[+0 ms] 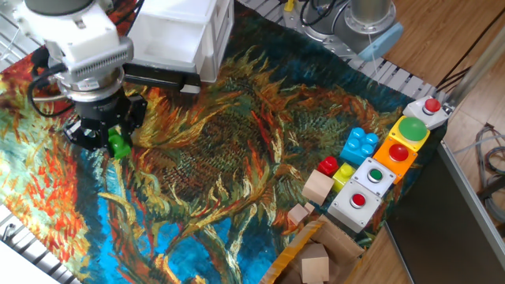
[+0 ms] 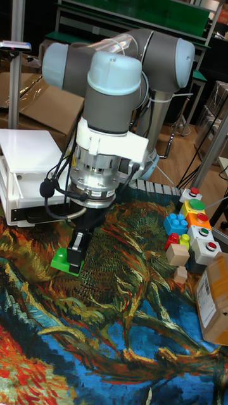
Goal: Put things in the drawer
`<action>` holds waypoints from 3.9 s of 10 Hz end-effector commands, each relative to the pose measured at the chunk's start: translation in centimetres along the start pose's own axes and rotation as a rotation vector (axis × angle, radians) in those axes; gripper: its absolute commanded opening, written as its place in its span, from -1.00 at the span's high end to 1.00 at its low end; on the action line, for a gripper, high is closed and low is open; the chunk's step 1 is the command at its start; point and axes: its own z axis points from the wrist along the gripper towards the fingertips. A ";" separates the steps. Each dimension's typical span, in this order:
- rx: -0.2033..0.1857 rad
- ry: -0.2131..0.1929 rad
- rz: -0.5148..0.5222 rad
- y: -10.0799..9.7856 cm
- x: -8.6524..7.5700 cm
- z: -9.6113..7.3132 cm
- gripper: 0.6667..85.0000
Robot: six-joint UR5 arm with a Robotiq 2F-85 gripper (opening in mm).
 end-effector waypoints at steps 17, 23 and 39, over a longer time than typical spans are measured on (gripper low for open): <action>0.016 -0.036 0.300 8.5 8.3 -6.8 0.98; -0.045 -0.027 0.382 13.6 11.0 -9.5 0.98; -0.001 -0.067 0.688 13.0 12.6 -8.6 0.98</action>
